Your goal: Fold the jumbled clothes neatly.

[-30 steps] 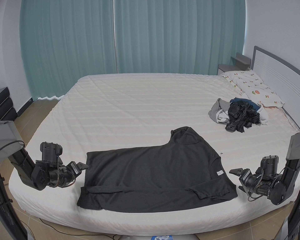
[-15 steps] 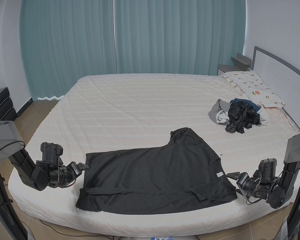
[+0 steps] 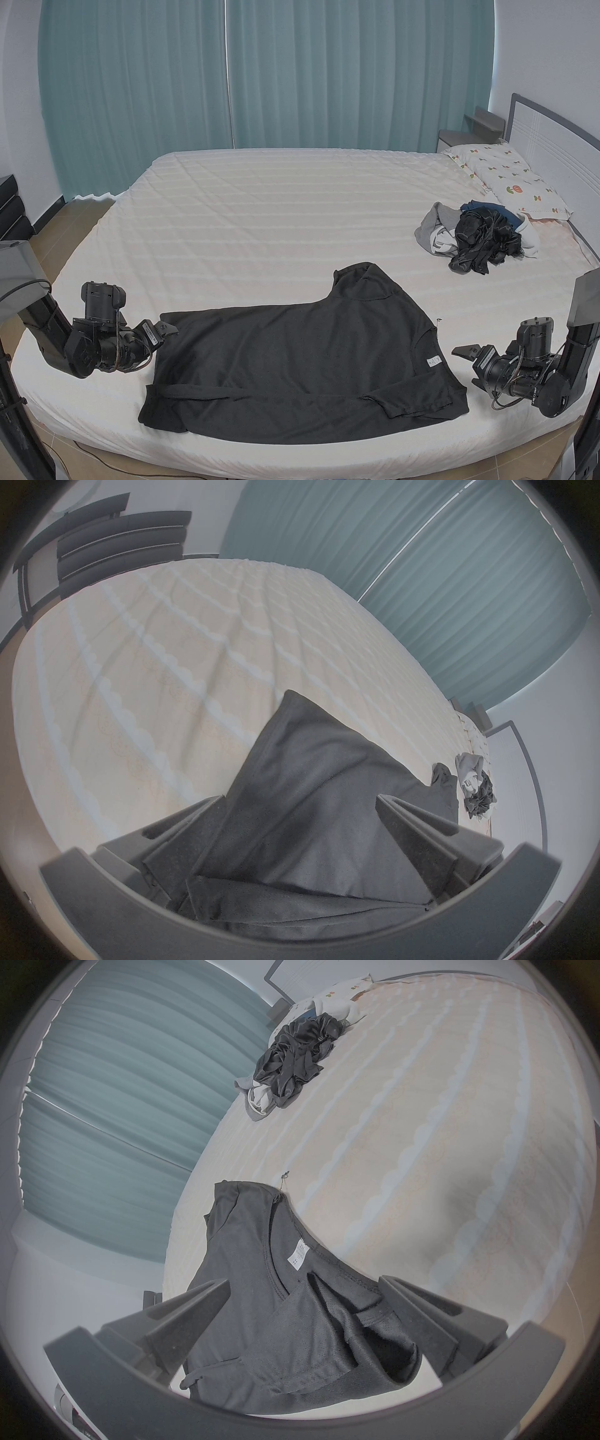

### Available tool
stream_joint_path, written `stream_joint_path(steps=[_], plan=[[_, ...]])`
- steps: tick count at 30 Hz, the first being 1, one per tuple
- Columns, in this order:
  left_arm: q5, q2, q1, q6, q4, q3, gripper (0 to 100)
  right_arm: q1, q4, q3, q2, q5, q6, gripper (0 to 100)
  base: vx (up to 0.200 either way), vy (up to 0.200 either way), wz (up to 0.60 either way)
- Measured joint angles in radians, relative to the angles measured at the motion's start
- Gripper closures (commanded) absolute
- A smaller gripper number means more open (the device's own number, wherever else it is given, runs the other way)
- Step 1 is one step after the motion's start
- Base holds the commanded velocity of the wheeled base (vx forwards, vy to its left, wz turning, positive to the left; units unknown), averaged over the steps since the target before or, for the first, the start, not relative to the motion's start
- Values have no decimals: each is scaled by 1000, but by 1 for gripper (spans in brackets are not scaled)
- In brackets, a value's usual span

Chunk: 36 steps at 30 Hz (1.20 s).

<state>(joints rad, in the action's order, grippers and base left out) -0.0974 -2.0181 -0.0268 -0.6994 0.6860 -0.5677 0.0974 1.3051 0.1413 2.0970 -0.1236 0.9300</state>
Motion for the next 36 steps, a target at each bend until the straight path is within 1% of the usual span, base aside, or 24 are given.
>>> stream_joint_path(steps=[14,21,27,36], plan=[[10,-10,-5,7,-6,-6,0,6,0,0,3,0,-2,0,0,0,0],[9,-10,-6,28,-1,16,0,7,0,1,1,0,-2,0,0,0,0],[9,-11,-6,27,0,17,0,6,0,1,0,0,-2,0,-200,0,0],[8,-22,-1,26,-7,4,0,7,0,1,-1,0,-2,0,0,0,0]])
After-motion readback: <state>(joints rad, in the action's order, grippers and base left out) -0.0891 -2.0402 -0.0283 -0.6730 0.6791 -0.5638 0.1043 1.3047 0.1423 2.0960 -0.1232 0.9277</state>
